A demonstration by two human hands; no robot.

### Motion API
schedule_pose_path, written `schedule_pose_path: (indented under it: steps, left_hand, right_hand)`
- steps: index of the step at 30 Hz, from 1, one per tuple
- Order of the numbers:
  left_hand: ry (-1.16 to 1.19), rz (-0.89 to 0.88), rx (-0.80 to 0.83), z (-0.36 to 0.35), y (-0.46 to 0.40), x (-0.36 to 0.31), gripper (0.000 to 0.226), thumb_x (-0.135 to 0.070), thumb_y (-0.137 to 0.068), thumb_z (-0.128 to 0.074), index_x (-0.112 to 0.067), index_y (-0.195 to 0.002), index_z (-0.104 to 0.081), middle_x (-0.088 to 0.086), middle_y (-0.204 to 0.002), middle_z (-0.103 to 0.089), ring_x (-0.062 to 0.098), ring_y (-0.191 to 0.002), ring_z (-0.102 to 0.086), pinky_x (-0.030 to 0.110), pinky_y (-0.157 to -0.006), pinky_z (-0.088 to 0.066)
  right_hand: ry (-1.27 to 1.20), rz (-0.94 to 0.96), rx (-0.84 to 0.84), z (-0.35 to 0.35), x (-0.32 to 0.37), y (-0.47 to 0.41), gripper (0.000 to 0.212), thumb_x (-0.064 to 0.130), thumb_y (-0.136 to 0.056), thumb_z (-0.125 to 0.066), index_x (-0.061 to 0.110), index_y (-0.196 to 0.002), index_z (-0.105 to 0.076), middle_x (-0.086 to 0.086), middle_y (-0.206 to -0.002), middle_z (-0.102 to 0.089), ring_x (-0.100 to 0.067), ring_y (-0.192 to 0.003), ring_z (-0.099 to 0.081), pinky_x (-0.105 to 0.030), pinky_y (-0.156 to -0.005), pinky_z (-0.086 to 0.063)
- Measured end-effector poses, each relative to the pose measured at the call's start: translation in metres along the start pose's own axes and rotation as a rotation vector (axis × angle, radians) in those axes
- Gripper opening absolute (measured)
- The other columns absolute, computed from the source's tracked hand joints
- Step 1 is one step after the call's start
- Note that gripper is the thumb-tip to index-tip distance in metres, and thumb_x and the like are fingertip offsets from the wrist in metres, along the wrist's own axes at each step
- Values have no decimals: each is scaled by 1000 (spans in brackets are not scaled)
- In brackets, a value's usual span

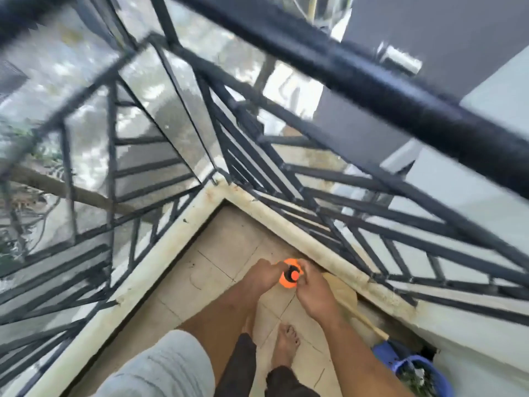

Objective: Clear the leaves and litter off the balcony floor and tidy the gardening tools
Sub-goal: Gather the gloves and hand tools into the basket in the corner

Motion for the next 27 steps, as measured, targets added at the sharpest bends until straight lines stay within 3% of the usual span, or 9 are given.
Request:
schedule_pose_path:
  steps: [2,5,8,11,15,18,20,23,27]
  left_hand:
    - [-14,-65,-31,20,46,-8,66,-65,-98,-37,-11,-112,-72,10,-94,-68,22,-89,-62,33,-74,-44]
    - [120,-65,-52,46,99,6,52,-64,-97,-61,-19,-71,-65,-7,-66,-63,10,-64,-55,27,-61,-41]
    - [253,-85,-66,53,103,41,88,-98,-68,-63,-16,-96,-77,-3,-96,-77,14,-88,-71,31,-91,-54]
    - [383,-101,-99,52,102,91,110,-106,-56,-63,-22,-126,-76,2,-126,-76,21,-115,-72,45,-109,-53]
    - [588,-90,-224,45,195,135,120,-107,-56,-60,-22,-140,-69,0,-145,-67,19,-128,-65,41,-118,-44]
    - [708,-87,-336,39,289,151,100,-93,-81,-56,-21,-151,-60,0,-155,-55,20,-138,-55,34,-116,-38]
    - [795,-69,-404,29,319,181,88,-83,-93,-53,-23,-157,-53,1,-164,-45,22,-149,-45,36,-124,-30]
    - [1003,5,-536,13,351,240,116,-100,-75,-53,-25,-163,-41,-1,-168,-36,26,-152,-40,41,-123,-29]
    - [1280,135,-629,-19,390,322,132,-105,-64,-53,-25,-167,-31,5,-173,-30,30,-155,-36,51,-124,-30]
  right_hand:
    - [70,62,17,11,35,27,38,22,-100,-42,27,-134,-58,-2,-133,-66,-24,-126,-59,-39,-106,-45]
    - [140,148,56,25,86,72,41,23,-104,-47,24,-144,-57,-1,-139,-64,-22,-128,-59,-33,-106,-44]
    - [184,179,148,18,106,102,44,45,-100,-44,33,-141,-56,5,-138,-65,-16,-124,-62,-35,-106,-47]
    - [215,250,275,4,116,130,44,49,-104,-44,32,-143,-55,7,-140,-64,-8,-121,-61,-27,-100,-46]
    - [297,341,424,-14,129,169,44,46,-106,-49,29,-146,-57,9,-142,-61,-6,-124,-57,-23,-100,-42]
    - [331,339,482,-42,134,184,49,52,-106,-47,21,-142,-60,1,-133,-63,-15,-119,-57,-36,-109,-46]
    - [390,360,521,-69,142,199,45,53,-106,-47,24,-136,-64,1,-125,-64,-17,-113,-57,-45,-107,-51]
    - [489,471,618,-113,160,235,43,58,-104,-45,28,-129,-65,6,-117,-65,-14,-107,-60,-47,-102,-55]
    - [633,658,756,-171,181,293,45,57,-105,-47,33,-141,-59,12,-131,-60,-9,-112,-56,-28,-91,-46]
Point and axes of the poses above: each hand's wrist, its own y-axis away from the middle knuckle, its own z-axis out of the back of the hand, x = y × z, the point moved 7 cm from there along -y, towards the middle knuckle
